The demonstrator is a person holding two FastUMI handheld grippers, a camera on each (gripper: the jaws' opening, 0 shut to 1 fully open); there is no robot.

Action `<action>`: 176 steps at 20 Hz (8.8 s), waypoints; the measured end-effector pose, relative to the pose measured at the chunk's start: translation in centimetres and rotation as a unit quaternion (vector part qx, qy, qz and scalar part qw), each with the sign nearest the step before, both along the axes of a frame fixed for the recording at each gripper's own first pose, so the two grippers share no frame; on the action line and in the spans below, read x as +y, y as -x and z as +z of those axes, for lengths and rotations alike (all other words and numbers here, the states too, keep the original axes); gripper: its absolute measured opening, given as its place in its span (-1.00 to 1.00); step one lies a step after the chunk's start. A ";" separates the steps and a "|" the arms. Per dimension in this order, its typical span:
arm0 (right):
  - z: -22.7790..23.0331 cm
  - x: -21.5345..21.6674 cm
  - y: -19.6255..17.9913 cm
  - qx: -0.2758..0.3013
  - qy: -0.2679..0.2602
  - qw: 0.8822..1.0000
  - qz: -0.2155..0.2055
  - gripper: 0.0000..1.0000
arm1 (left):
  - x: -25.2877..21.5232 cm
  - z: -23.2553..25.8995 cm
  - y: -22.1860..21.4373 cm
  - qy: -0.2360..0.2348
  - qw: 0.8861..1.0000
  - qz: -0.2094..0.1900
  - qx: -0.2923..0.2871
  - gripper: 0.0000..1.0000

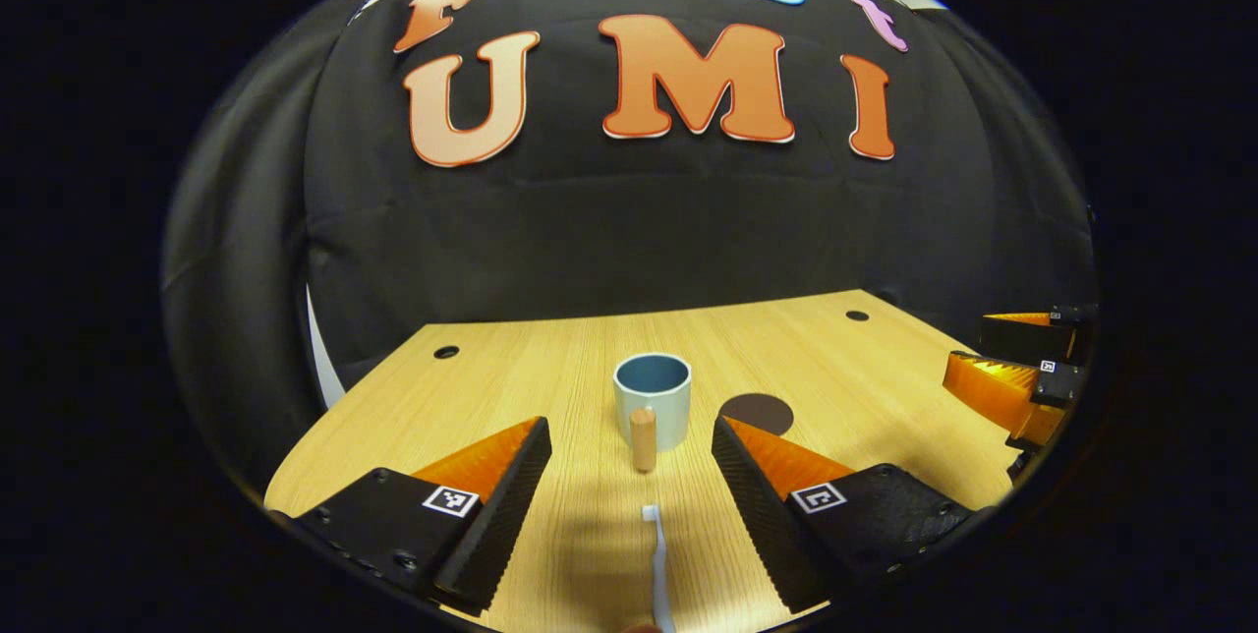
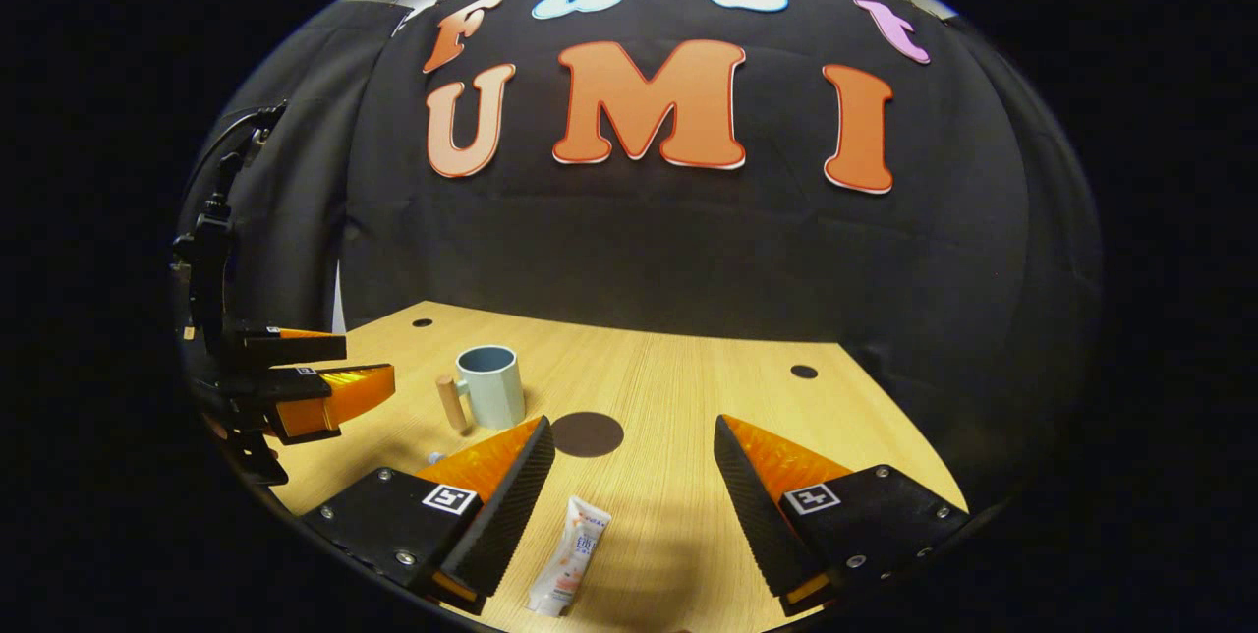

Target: Put the toothbrush and toothpaste on the desktop into the cup, then pick up the cup and place it on the coaster on the desktop.

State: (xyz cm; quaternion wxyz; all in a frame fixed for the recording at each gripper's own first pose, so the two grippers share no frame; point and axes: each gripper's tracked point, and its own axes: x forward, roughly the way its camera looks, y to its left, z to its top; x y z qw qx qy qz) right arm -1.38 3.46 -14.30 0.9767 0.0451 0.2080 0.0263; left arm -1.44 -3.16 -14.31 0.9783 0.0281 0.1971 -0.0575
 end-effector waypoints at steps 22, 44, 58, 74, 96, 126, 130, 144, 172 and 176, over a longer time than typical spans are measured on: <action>-13.3 5.3 4.5 0.241 -0.033 0.969 0.039 0.60 | -1.3 -15.7 4.9 0.033 0.950 0.021 0.311 0.67; -13.4 8.1 4.6 0.242 -0.152 0.957 0.050 -0.81 | -2.8 -14.2 3.8 0.044 0.970 0.018 0.238 -0.94; -6.2 6.6 0.1 0.106 -0.141 0.983 0.048 -0.89 | -0.5 -6.4 -4.3 0.038 0.998 0.058 -0.004 -0.94; -0.6 3.8 -2.8 0.019 -0.101 0.994 0.035 -0.89 | -3.0 6.1 -14.8 0.059 0.982 0.034 -0.177 -0.95; -2.6 2.0 -5.9 0.019 -0.091 0.995 0.018 -0.89 | -6.7 -2.7 -21.3 0.104 0.990 -0.005 -0.098 -0.94; 8.0 13.2 -16.4 -0.125 -0.126 0.976 0.125 -0.89 | 1.7 0.8 -5.4 0.090 0.993 -0.010 -0.072 0.92; 8.0 15.3 -18.0 -0.137 -0.137 0.972 0.137 -0.89 | 2.7 1.3 -3.3 0.080 0.993 -0.004 -0.088 0.92; 3.2 21.4 -22.2 -0.136 -0.126 0.967 0.176 -0.89 | 4.3 1.4 0.3 0.049 0.992 -0.001 -0.115 0.92; 3.5 15.2 -18.6 -0.124 -0.058 0.979 0.153 -0.08 | 2.1 -1.6 -1.1 0.102 0.994 0.018 -0.034 0.92; 6.0 11.7 -16.3 -0.134 -0.063 0.979 0.144 0.43 | 0.9 -2.1 -3.2 0.114 0.994 0.000 0.001 0.93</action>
